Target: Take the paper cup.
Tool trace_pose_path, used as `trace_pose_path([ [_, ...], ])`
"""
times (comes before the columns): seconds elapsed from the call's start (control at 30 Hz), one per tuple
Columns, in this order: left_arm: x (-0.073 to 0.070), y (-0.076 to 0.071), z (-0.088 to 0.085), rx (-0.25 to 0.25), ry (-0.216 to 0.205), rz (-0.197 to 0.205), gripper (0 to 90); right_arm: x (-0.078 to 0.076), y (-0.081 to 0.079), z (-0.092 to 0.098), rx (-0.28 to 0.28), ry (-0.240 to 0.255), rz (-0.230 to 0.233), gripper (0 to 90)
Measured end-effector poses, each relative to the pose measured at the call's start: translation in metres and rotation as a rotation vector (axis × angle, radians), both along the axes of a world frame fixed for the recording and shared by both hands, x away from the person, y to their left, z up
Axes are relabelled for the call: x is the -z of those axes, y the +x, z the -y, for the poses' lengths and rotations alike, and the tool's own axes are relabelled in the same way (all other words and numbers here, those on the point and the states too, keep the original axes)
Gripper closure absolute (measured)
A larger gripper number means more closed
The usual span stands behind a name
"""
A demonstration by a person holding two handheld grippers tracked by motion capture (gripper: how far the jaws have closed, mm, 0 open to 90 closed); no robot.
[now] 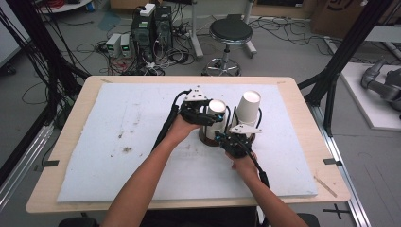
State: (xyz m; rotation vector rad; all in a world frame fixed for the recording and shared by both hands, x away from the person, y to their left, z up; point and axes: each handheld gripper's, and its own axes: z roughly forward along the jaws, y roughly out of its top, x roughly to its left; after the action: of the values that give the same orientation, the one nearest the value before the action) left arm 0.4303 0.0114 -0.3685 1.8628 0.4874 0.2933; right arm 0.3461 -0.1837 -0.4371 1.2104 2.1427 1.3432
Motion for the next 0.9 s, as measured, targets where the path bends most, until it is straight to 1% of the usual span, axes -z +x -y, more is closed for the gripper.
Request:
trace_pose_path([
  [0.1,-0.001,0.0,0.0,0.001,0.003,0.007,32.0,0.0,0.0,0.0,0.0,-0.002,0.0,90.0],
  [0.17,-0.003,-0.001,-0.001,0.002,0.0,0.021,32.2,0.0,0.0,0.0,-0.002,-0.003,0.0,90.0],
  [0.2,-0.004,-0.001,-0.002,0.004,-0.01,0.029,32.4,0.0,0.0,-0.001,-0.003,-0.003,-0.001,90.0],
  [0.23,-0.006,-0.002,-0.003,0.003,-0.028,0.035,32.8,0.0,0.0,0.0,-0.003,-0.003,-0.001,90.0],
  [0.27,-0.011,-0.002,-0.005,0.0,-0.061,0.04,33.3,0.0,0.0,0.0,-0.003,-0.003,-0.001,90.0],
  [0.3,-0.011,-0.002,-0.005,0.0,-0.061,0.04,33.4,0.0,0.0,0.0,-0.003,-0.003,-0.001,90.0],
  [0.33,-0.017,-0.003,-0.007,-0.001,-0.078,0.05,33.5,0.0,0.0,0.0,-0.004,-0.004,-0.001,90.0],
  [0.37,-0.017,-0.003,-0.007,-0.001,-0.078,0.05,33.5,0.0,0.0,0.0,-0.004,-0.004,-0.001,90.0],
  [0.4,-0.021,-0.004,-0.009,-0.002,-0.091,0.06,33.6,0.001,0.0,-0.001,-0.008,-0.007,0.003,90.0],
  [0.47,-0.028,-0.005,-0.011,-0.003,-0.119,0.067,33.7,0.001,0.0,-0.002,-0.014,-0.011,0.004,89.9],
  [0.5,-0.032,-0.005,-0.012,-0.001,-0.125,0.07,33.7,0.001,0.0,-0.002,-0.014,-0.011,0.004,89.9],
  [0.53,-0.036,-0.006,-0.012,0.002,-0.125,0.074,33.8,0.001,0.0,-0.002,-0.021,-0.016,0.01,87.7],
  [0.57,-0.041,-0.006,-0.013,0.008,-0.124,0.077,34.0,0.001,0.0,-0.003,-0.03,-0.014,0.014,83.3],
  [0.6,-0.045,-0.006,-0.014,0.012,-0.13,0.077,34.3,-0.001,-0.002,-0.003,-0.052,-0.007,0.023,77.1],
  [0.63,-0.049,-0.007,-0.014,0.012,-0.136,0.08,34.3,-0.001,-0.002,-0.003,-0.052,-0.007,0.023,77.1],
  [0.67,-0.053,-0.008,-0.015,0.013,-0.142,0.082,34.4,-0.002,-0.003,-0.003,-0.061,-0.002,0.024,74.2],
  [0.7,-0.057,-0.009,-0.016,0.015,-0.149,0.08,34.5,-0.003,-0.003,-0.003,-0.081,0.003,0.033,70.2],
  [0.73,-0.061,-0.01,-0.017,0.017,-0.15,0.083,34.6,-0.006,-0.005,-0.002,-0.112,0.025,0.025,67.3],
  [0.77,-0.064,-0.012,-0.018,0.013,-0.155,0.079,34.6,-0.006,-0.005,-0.002,-0.112,0.025,0.025,67.3],
  [0.8,-0.068,-0.013,-0.02,0.015,-0.153,0.079,34.6,-0.008,-0.006,-0.001,-0.13,0.025,0.031,65.6],
  [0.87,-0.074,-0.016,-0.024,0.014,-0.163,0.076,34.7,-0.012,-0.01,0.0,-0.159,0.032,0.05,59.5],
  [0.9,-0.078,-0.018,-0.027,0.012,-0.167,0.079,34.7,-0.016,-0.014,0.003,-0.192,0.037,0.083,53.0],
])
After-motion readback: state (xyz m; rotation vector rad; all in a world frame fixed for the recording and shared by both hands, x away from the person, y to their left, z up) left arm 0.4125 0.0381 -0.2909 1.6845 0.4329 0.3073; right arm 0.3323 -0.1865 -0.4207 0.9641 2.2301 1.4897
